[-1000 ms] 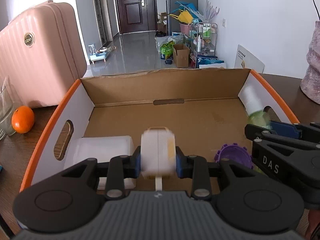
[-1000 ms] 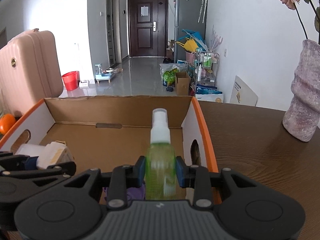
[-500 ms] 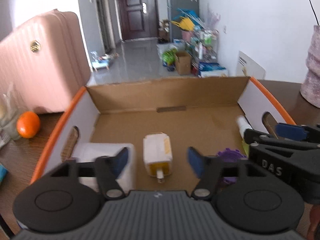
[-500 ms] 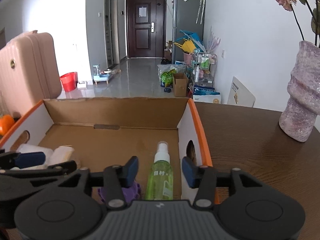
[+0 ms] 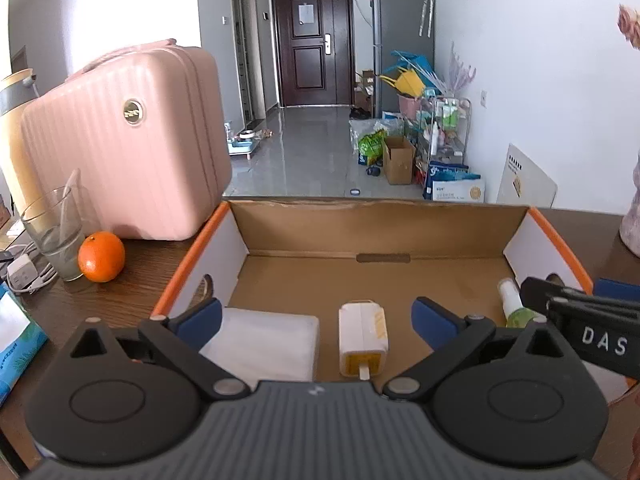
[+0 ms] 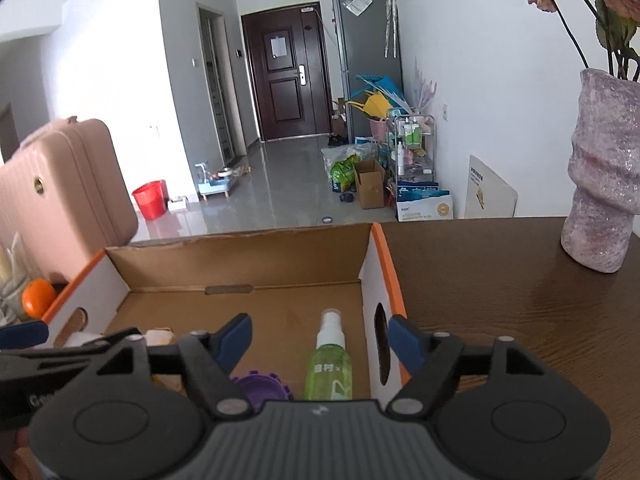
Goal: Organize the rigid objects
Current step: 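Open the left tool to drop the white adapter while the right tool releases the green bottle, then withdraw both tools from the box back toward the table items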
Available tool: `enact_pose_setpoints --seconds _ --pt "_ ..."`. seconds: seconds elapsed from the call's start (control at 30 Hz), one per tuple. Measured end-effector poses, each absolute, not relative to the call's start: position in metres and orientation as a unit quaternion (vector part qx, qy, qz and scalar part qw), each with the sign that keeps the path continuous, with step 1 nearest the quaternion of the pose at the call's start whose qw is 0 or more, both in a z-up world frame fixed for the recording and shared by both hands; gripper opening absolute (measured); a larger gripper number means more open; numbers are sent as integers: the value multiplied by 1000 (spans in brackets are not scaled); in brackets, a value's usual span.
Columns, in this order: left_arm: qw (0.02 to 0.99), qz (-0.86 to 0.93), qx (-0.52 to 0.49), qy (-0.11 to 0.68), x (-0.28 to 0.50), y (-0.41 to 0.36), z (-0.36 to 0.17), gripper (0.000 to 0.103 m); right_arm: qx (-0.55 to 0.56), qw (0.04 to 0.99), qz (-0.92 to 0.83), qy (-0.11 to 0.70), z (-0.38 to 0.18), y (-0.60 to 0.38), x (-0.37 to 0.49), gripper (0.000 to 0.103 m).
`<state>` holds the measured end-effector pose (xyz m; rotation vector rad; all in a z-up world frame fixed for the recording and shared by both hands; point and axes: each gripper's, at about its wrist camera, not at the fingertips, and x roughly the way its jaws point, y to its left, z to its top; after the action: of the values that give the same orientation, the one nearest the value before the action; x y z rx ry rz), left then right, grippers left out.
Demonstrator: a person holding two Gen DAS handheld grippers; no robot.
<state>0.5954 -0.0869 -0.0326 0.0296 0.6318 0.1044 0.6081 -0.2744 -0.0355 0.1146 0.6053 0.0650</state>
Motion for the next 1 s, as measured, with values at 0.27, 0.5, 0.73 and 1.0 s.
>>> enact_pose_setpoints --seconds 0.27,0.5,0.73,1.0 --pt "951 47 9 306 583 -78 -26 103 56 964 15 261 -18 -277 587 100" --pt "959 47 1 279 552 -67 -15 103 49 968 19 247 -9 -270 557 103" --pt "964 44 -9 263 514 -51 -10 103 51 970 22 238 -4 -262 519 103" --pt "964 54 -13 261 464 -30 -11 103 52 970 23 237 -2 -250 468 103"
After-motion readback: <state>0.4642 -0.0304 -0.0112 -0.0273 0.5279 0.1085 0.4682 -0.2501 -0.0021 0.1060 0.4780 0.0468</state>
